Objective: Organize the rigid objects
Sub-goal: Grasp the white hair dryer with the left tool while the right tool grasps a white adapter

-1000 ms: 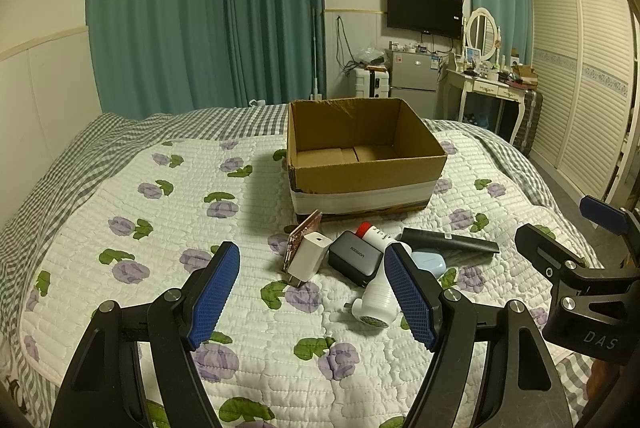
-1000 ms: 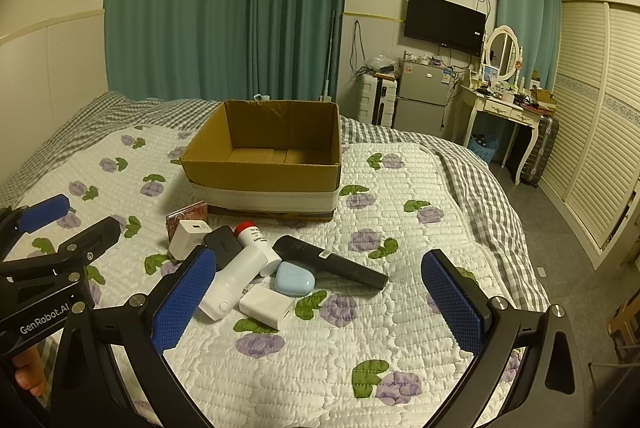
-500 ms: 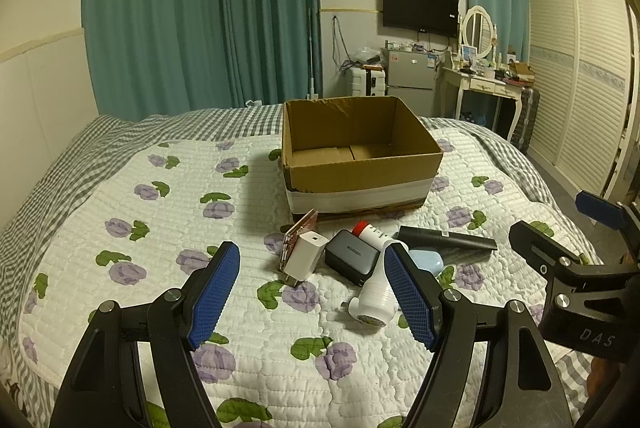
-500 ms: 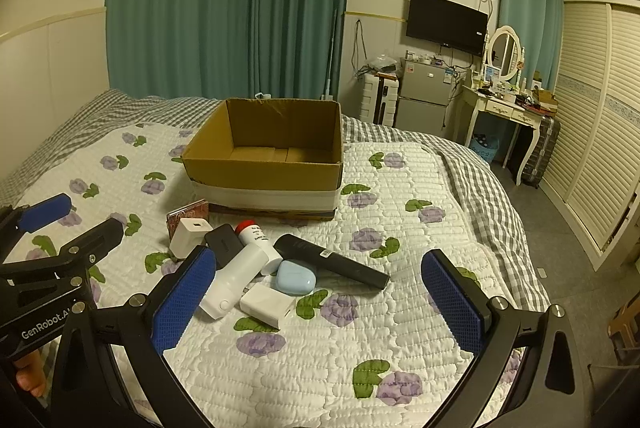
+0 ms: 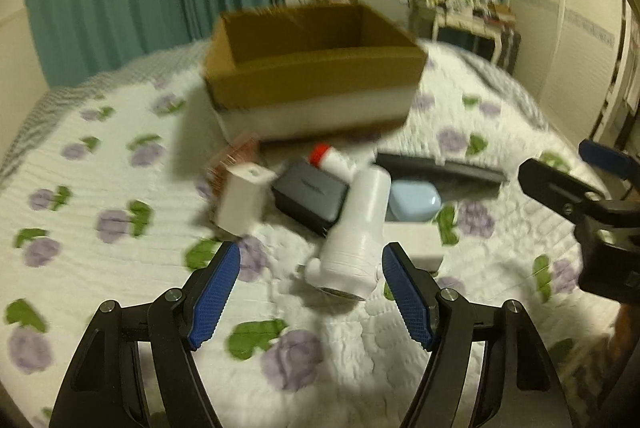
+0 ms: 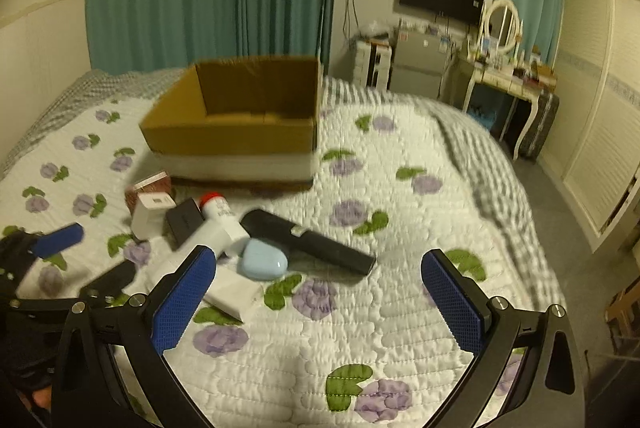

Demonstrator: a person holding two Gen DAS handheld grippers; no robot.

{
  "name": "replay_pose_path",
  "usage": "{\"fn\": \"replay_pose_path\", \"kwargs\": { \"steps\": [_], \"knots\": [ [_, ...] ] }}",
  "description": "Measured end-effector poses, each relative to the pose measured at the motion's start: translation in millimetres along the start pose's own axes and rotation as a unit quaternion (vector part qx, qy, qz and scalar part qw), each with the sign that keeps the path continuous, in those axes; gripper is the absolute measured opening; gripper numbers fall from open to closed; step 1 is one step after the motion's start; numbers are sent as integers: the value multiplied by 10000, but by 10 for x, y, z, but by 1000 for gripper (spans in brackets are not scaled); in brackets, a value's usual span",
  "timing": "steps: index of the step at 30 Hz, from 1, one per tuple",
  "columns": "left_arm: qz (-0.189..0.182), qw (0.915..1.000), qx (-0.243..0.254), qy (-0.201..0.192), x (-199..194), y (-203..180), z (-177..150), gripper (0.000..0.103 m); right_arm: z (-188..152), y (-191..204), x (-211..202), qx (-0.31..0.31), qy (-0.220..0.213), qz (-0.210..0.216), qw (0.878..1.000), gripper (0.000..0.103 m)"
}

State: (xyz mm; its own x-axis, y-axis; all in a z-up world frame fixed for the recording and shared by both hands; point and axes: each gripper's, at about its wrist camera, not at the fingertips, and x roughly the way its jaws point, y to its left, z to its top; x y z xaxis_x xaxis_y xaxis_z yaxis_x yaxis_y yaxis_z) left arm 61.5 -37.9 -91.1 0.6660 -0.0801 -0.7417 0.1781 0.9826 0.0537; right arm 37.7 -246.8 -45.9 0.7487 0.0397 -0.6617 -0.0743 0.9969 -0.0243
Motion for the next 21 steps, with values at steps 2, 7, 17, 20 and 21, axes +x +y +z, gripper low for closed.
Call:
{"fn": "replay_pose_path", "kwargs": {
  "steps": [2, 7, 17, 20, 21],
  "knots": [
    [-42, 9997, 117, 188, 175, -50, -14, 74, -38, -18, 131, 24, 170, 89, 9998, 103],
    [-157, 9976, 445, 497, 433, -177, -61, 63, -74, 31, 331, -11, 409, 228, 9989, 103],
    [-341, 9985, 322, 291, 185, 19, -27, 53, -116, 152, 477, -222, 668, 370, 9968, 103],
    [-269, 9990, 248, 241, 29, 200, -11, 53, -119, 236, 509, -384, 751, 434, 9955, 103],
    [-205, 9994, 213, 202, -20, 272, -11, 53, -117, 272, 524, -445, 783, 443, 9949, 103]
  ]
}}
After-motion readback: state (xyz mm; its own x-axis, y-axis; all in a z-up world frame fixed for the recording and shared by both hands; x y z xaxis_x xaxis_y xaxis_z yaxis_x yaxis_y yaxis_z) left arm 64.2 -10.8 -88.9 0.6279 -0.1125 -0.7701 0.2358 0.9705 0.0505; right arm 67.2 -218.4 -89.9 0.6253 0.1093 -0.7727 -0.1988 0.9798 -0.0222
